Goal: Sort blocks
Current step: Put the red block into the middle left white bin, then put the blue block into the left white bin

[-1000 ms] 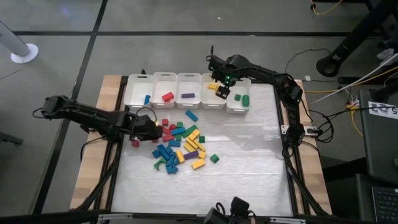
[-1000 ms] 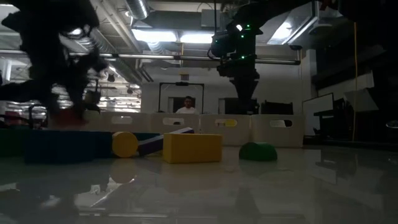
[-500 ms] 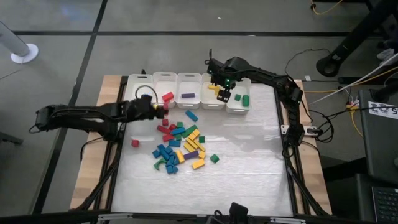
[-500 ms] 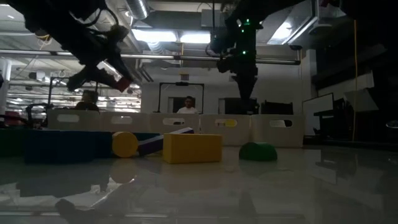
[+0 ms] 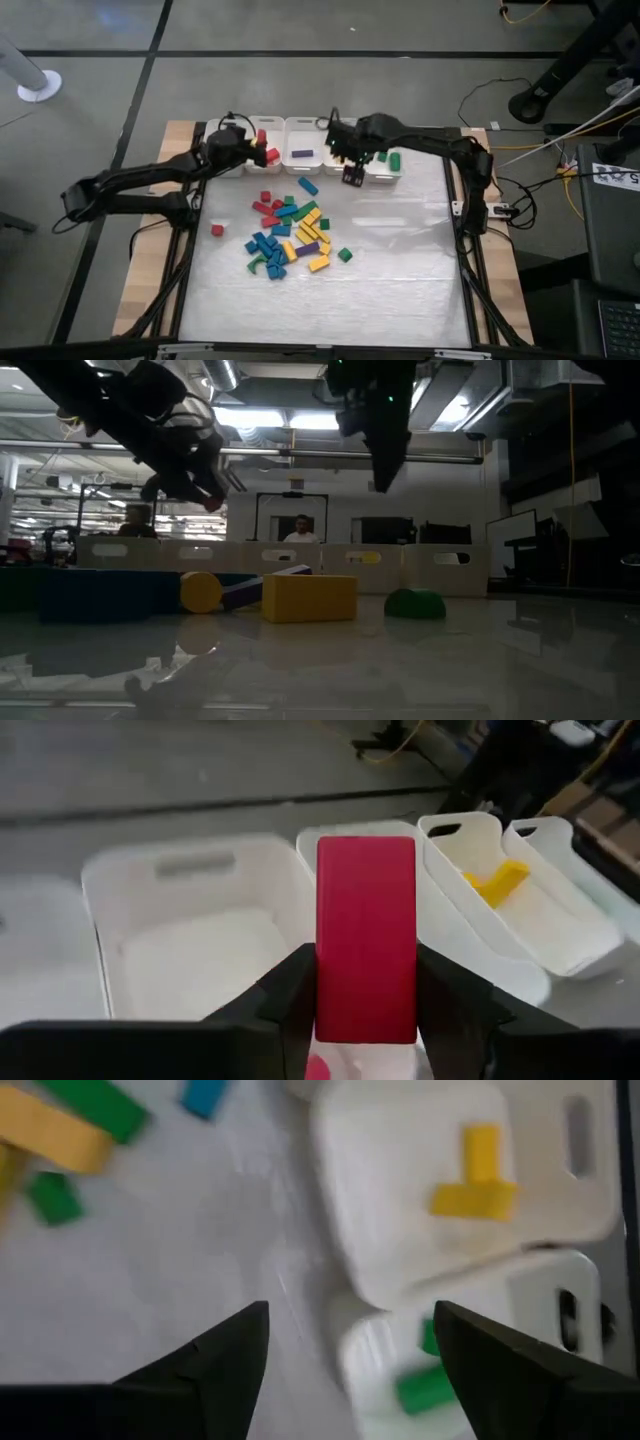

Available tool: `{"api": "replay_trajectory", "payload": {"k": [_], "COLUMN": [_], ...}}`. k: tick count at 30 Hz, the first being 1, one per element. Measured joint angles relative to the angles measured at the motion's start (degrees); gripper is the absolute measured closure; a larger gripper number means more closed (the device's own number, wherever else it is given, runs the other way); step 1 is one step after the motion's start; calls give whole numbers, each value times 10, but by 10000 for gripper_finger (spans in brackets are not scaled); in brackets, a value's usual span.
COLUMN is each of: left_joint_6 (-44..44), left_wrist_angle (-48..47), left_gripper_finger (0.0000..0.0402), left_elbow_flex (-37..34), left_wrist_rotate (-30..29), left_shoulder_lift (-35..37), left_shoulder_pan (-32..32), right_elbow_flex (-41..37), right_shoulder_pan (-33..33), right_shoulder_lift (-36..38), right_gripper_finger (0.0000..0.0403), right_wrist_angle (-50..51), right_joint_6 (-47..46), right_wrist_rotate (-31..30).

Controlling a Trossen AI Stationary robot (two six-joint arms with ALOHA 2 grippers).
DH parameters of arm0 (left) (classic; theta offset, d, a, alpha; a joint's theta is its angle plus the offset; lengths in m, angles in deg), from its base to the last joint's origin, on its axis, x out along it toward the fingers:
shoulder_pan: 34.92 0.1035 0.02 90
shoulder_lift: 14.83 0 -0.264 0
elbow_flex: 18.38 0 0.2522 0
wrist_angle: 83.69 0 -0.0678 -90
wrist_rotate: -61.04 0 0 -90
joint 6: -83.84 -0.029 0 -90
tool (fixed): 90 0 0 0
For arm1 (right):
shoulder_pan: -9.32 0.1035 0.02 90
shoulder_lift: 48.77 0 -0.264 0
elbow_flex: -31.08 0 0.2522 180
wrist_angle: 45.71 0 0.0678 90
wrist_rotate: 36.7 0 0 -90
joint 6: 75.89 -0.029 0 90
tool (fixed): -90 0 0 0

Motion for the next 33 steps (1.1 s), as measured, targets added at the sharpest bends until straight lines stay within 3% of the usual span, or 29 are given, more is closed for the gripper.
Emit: {"api": "replay_trajectory", "payload": {"k": [10,19,26,33], "left_joint_6": [-64,-65,-64,-62], "left_wrist_angle": [13,4,-32,-65], "left_gripper_finger": [211,206,208,210], "left_elbow_flex": [0,0,0,0], "left_wrist_rotate": [0,22,48,59], "left_shoulder_lift": [-39,1,54,80], "left_shoulder_pan": [16,16,15,6], "right_elbow_flex": [-111,-252,-316,-320], "right_shoulder_pan": [103,96,72,71], "right_shoulder_lift": [-4,-5,-11,-56], "right_gripper_finger": [123,123,123,123], "right_wrist_angle": [-242,-526,-622,-644], "right_joint_6": [-13,-83,-127,-144], "right_wrist_rotate": [3,6,-13,-19]}}
